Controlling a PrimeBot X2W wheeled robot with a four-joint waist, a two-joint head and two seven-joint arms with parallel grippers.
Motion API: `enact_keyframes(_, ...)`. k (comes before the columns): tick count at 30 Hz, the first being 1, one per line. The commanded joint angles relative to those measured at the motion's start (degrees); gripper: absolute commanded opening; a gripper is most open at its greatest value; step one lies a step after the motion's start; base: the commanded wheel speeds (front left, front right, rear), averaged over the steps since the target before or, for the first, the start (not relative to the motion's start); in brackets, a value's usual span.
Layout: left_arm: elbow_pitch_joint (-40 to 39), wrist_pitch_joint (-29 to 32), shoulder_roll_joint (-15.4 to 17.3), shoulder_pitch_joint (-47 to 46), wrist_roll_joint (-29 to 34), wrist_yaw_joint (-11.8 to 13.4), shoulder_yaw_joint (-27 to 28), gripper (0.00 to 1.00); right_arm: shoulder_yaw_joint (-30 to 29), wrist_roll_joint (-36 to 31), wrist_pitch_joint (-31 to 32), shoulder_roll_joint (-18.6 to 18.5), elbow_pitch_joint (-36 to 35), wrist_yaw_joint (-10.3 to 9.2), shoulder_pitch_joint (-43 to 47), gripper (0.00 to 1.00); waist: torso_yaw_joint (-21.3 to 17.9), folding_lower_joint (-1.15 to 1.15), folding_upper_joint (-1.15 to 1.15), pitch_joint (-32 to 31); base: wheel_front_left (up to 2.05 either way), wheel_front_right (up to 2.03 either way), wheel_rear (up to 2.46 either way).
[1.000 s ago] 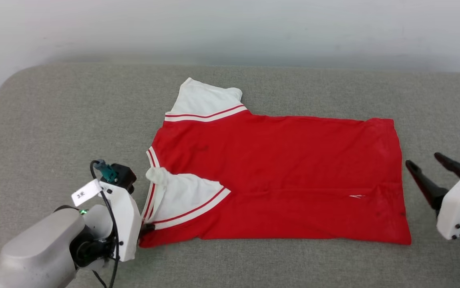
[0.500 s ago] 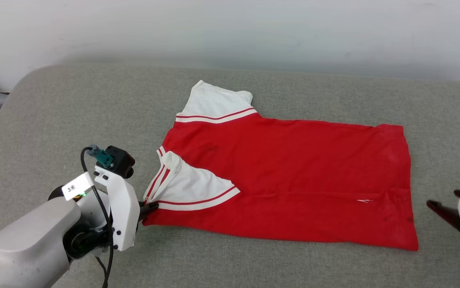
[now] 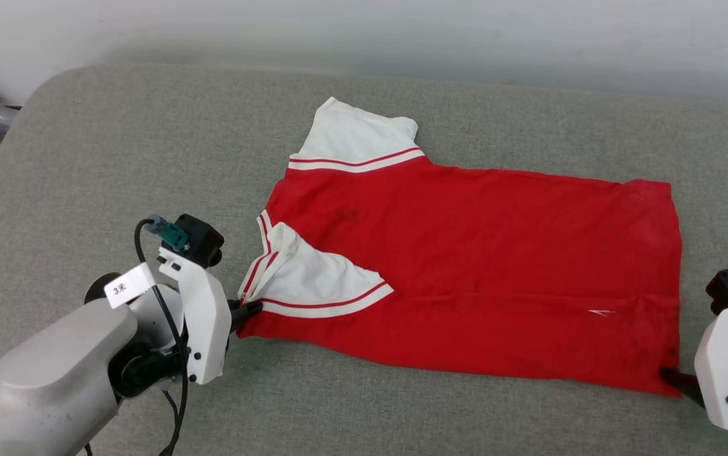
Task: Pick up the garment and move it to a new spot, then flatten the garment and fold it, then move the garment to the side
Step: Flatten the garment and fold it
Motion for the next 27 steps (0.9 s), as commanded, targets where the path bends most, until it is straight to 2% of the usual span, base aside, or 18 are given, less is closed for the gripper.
enact_keyframes(1, 0.08, -0.36, -0.23, -0.60, 0.50, -0.02, -0.11, 0.00, 0.94, 1.03, 0.10, 1.31, 1.10, -0.05, 0.89, 1.00, 0.21, 0.00, 0.00, 0.57, 0.00, 0.00, 0.00)
enact_keyframes(5, 0.39, -0.70, -0.39, -0.58, 0.63, -0.02, -0.39, 0.00, 4.88, 1.08, -0.86, 2.85, 2.59, 0.04, 1.93, 1.00, 0.15, 0.00, 0.00, 1.35, 0.00, 0.00, 0.00)
enact_keyframes(10, 0.90, -1.02, -0.60, 0.11, 0.47, -0.03, -0.82, 0.00, 7.00, 1.72, -2.73, 4.01, 4.94, 0.04, 2.02, 1.00, -0.23, 0.00, 0.00, 1.44, 0.00, 0.00, 0.00)
enact_keyframes(11, 1.03, -1.10, -0.62, 0.29, 0.42, -0.03, -0.89, 0.00, 7.27, 1.85, -3.37, 4.06, 5.01, 0.04, 1.90, 0.48, -0.32, 0.00, 0.00, 1.33, 0.00, 0.00, 0.00)
enact_keyframes(12, 1.16, -1.12, -0.58, 0.48, 0.37, -0.03, -1.00, 0.00, 7.22, 1.97, -4.40, 3.95, 4.99, 0.04, 1.53, 0.33, -0.44, 0.00, 0.00, 1.17, 0.00, 0.00, 0.00)
enact_keyframes(13, 1.29, -1.24, -0.52, 0.72, 0.25, -0.03, -1.09, 0.00, 7.11, 2.09, -5.31, 3.82, 5.04, 0.04, 1.09, 0.00, -0.59, 0.00, 0.00, 0.86, 0.00, 0.00, 0.00)
enact_keyframes(20, 1.58, -2.03, 0.87, 2.53, -0.71, -0.03, -1.29, 0.00, 5.04, 3.52, -10.41, 1.33, 3.92, -0.09, -0.62, 0.00, -1.58, 0.00, 0.00, -2.60, 0.00, 0.00, 0.00)
enact_keyframes(27, -1.35, -2.00, 3.81, 5.09, -2.38, 0.53, -1.05, 0.00, 2.27, 5.75, -12.73, -1.28, -1.02, -0.09, 2.85, 0.00, -2.08, 0.00, 0.00, -6.61, 0.00, 0.00, 0.00)
